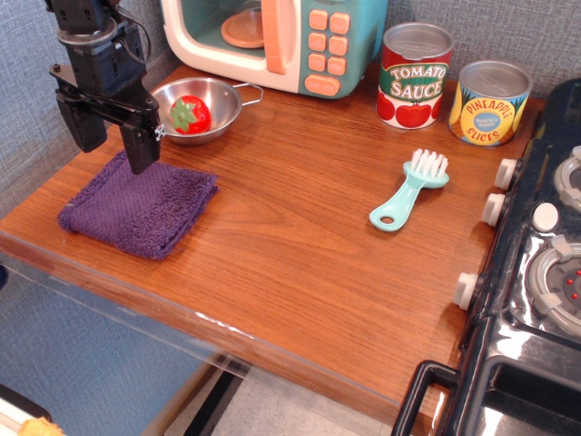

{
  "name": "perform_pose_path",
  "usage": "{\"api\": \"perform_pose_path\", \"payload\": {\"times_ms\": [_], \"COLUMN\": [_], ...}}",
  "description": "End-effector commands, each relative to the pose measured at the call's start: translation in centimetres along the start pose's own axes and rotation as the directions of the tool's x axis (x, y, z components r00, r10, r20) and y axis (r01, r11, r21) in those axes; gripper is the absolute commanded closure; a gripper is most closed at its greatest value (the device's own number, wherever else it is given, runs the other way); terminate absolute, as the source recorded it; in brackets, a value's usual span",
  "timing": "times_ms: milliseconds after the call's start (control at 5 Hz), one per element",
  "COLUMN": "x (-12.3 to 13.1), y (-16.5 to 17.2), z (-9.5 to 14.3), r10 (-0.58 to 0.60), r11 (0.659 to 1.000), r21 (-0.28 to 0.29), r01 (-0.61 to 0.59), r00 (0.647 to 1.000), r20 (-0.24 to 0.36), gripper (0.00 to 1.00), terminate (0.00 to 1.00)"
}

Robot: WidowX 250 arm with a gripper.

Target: Put the brush on the purple cloth

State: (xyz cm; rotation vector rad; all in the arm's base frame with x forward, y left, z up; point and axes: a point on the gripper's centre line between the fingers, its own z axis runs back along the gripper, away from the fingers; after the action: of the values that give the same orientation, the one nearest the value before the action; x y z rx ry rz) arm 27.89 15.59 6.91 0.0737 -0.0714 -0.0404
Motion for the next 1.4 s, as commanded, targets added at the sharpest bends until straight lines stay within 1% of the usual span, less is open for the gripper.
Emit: {"api": "perform_pose_path", "payload": {"times_ms": [0,200,400,600,800,1000,1200], "x": [0.0,1.5,2.9,4.5,6.0,7.7,9.1], "y": [0.0,-3.3,-6.9,-10.1,-12.6,-14.4,-15.1], "z": [0.0,0.2,0.7,1.1,1.1,0.4,-0.8], "r10": [0.0,-0.047,-0.121,-0.182,-0.214,-0.215,-0.202], "r11": [1.0,0.997,0.99,0.978,0.971,0.971,0.972], "r21": [0.0,-0.057,-0.079,-0.1,-0.11,-0.111,-0.124], "r01": [0.0,0.047,0.121,0.182,0.214,0.213,0.198], "r00": [1.0,0.999,0.993,0.983,0.977,0.977,0.979], "r20": [0.0,-0.009,0.006,0.008,0.015,-0.008,-0.019], "gripper": [0.0,0.0,0.0,0.0,0.0,0.0,0.0], "terminate": [0.0,0.0,0.0,0.0,0.0,0.0,0.0]}}
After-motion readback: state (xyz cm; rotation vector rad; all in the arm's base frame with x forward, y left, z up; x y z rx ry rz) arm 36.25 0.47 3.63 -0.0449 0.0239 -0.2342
